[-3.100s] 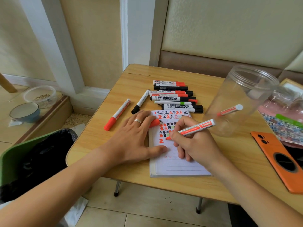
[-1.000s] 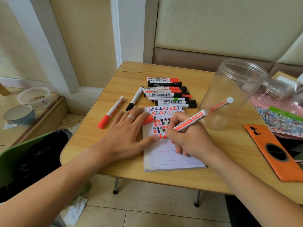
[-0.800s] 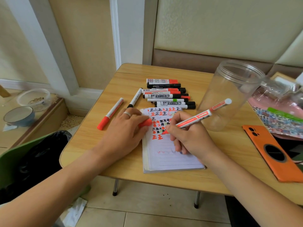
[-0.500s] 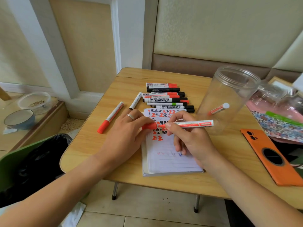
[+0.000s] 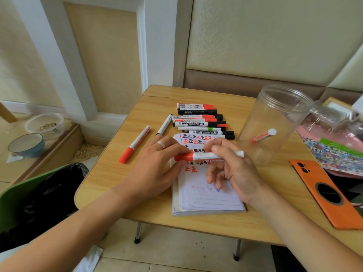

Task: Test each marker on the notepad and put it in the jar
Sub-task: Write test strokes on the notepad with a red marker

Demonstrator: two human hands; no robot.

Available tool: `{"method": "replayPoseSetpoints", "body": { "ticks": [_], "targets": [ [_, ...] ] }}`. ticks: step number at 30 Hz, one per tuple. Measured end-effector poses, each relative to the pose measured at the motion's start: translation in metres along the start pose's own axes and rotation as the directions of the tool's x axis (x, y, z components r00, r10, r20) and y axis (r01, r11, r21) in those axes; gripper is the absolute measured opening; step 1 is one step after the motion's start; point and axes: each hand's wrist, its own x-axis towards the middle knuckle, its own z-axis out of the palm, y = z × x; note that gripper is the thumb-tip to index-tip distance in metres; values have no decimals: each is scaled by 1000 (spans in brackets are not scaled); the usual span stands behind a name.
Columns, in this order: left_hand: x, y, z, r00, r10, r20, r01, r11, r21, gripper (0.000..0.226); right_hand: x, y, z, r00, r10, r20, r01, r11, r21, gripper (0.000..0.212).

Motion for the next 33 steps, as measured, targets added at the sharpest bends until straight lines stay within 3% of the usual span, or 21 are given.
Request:
{"method": "replayPoseSetpoints", "body": {
  "ticks": [4, 12, 17, 21, 24, 29, 33],
  "targets": [
    [-2, 0, 0, 997, 54, 60, -53, 998, -24, 26, 1, 3, 0, 1000, 16, -14, -16, 1000, 6, 13],
    [1, 0, -7, 999, -24, 34, 29, 983, -180, 22, 1, -8, -6, 994, 36, 105, -50, 989, 141, 20],
    [0, -1, -2, 992, 6, 125, 21, 977, -211, 34, 1, -2, -1, 996, 2, 94, 8, 995, -104, 7],
    [2, -4, 4, 995, -48, 85, 70, 955, -287, 25, -4, 0, 5, 987, -33, 157, 76, 959, -274, 23],
    [3, -3, 6, 995, -83, 50, 95, 939, -332, 11, -6, 3, 8, 988, -61, 140, 100, 950, -296, 20],
    [5, 2, 10, 995, -79, 53, 92, 938, -335, 18, -6, 6, 6, 991, -90, 102, 114, 959, -258, 20],
    [7, 2, 10, 994, -76, 77, 98, 936, -338, 21, -7, 4, 7, 994, -74, 81, 92, 965, -246, 34]
  ]
}}
